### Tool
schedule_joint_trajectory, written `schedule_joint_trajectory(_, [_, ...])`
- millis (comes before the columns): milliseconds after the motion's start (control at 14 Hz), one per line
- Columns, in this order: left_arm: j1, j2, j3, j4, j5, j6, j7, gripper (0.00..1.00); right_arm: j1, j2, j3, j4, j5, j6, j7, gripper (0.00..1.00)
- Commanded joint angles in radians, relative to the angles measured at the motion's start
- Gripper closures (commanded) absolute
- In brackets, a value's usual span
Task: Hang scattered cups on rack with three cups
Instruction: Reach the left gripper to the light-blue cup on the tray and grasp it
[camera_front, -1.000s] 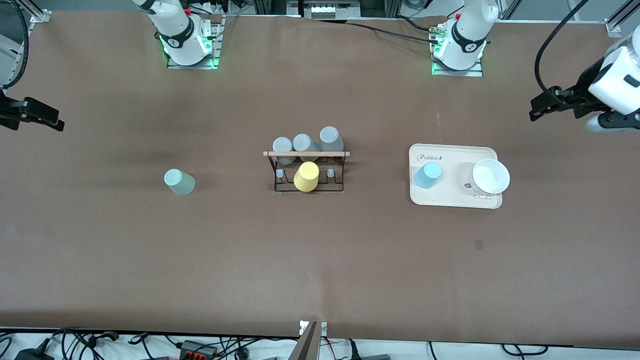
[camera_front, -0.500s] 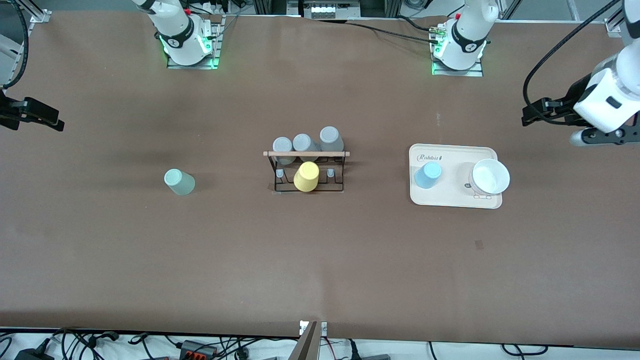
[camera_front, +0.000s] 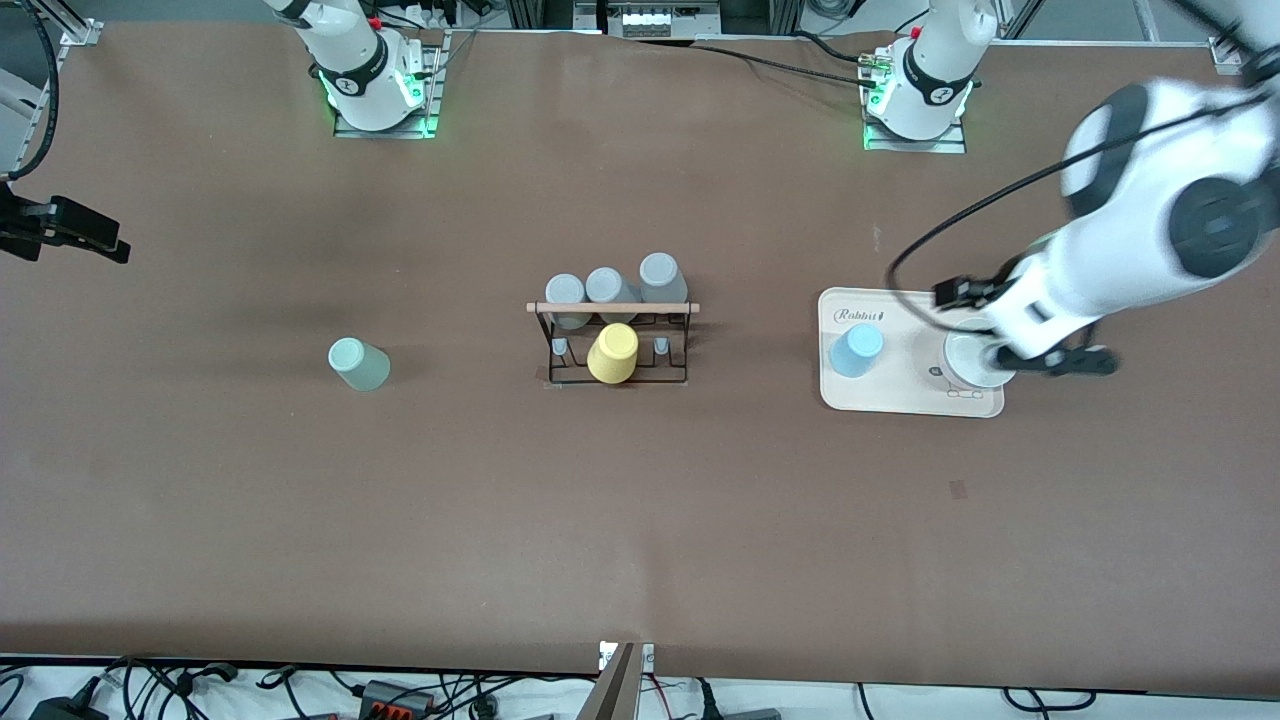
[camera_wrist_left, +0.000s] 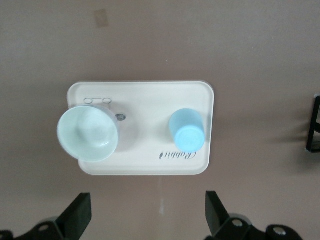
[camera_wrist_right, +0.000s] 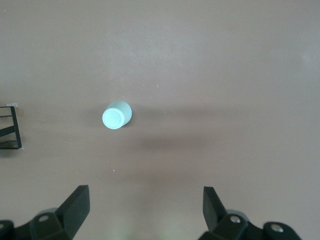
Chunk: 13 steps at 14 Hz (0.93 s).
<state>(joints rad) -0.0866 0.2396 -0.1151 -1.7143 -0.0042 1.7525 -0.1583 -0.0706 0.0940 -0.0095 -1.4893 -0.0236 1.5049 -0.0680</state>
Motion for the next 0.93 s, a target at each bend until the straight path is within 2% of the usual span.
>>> schedule_joint_trajectory(0, [0.01, -0.04, -0.03, -0.192, 0.018, 0.244, -0.032, 0.0, -0.003, 0.004, 0.002, 0.017, 0.001, -0.021, 0.008, 0.0])
schedule_joint_trajectory(286, [0.005, -0.031, -0.064, -0.422, 0.023, 0.606, -0.061, 0.0, 0.003, 0.004, 0.002, 0.017, 0.001, -0.02, 0.011, 0.0])
schedule_joint_trajectory(429, [0.002, -0.002, -0.064, -0.494, 0.024, 0.738, -0.06, 0.0, 0.0, 0.006, 0.002, 0.017, 0.001, -0.02, 0.01, 0.0])
schedule_joint_trajectory(857, [-0.013, 0.066, -0.066, -0.51, 0.024, 0.775, -0.061, 0.0, 0.003, 0.006, 0.002, 0.017, 0.001, -0.021, 0.011, 0.0])
